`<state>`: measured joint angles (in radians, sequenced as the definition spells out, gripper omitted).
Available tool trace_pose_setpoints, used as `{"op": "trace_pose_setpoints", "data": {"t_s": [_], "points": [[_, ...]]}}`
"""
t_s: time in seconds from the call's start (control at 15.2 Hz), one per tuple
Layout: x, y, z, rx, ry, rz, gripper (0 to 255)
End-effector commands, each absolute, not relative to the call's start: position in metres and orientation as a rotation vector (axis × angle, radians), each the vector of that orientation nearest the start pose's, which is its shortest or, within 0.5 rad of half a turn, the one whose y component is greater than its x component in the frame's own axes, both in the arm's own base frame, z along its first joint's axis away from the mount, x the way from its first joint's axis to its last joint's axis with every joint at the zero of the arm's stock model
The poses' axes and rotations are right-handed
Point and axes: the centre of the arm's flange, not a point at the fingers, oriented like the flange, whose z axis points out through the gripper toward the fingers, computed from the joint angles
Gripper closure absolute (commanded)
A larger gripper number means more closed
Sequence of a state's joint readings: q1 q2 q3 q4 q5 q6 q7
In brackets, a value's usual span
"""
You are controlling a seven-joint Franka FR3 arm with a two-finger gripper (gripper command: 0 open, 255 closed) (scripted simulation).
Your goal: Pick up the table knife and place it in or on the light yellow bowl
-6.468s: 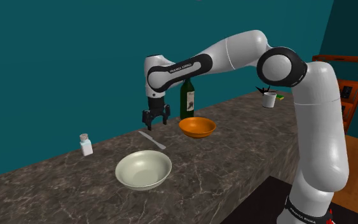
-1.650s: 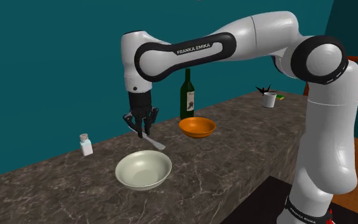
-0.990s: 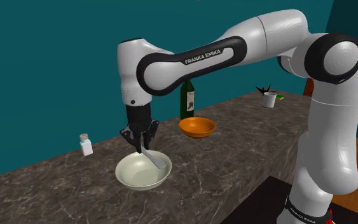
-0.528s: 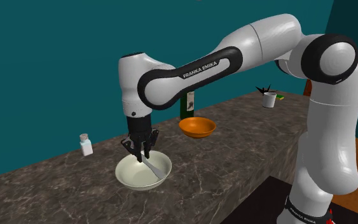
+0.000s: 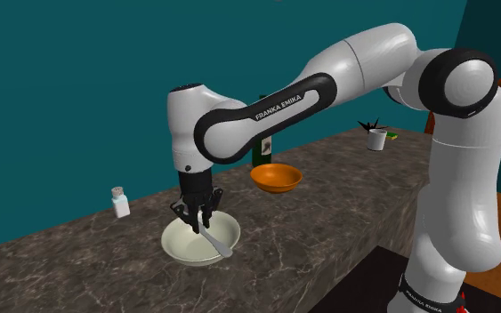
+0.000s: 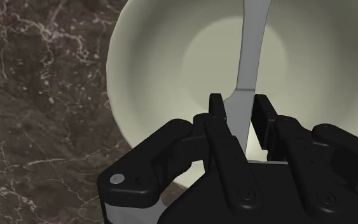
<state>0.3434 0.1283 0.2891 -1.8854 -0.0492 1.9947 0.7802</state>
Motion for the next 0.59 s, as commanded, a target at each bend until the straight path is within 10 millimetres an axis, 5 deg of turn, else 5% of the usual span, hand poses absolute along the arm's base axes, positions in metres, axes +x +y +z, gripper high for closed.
{"op": "trace_pose_setpoints", "data": {"t_s": [0.0, 0.13, 0.2, 0.53], "points": [[0.4804, 0.3425, 0.4389, -3.15, 0.202, 0.01, 255], [0.4804, 0.3425, 0.4389, -3.15, 0.202, 0.01, 255], [0.4804, 0.3426, 0.4393, -3.15, 0.202, 0.01, 0], [0.4804, 0.3425, 0.4389, -3.15, 0.202, 0.01, 0]]}}
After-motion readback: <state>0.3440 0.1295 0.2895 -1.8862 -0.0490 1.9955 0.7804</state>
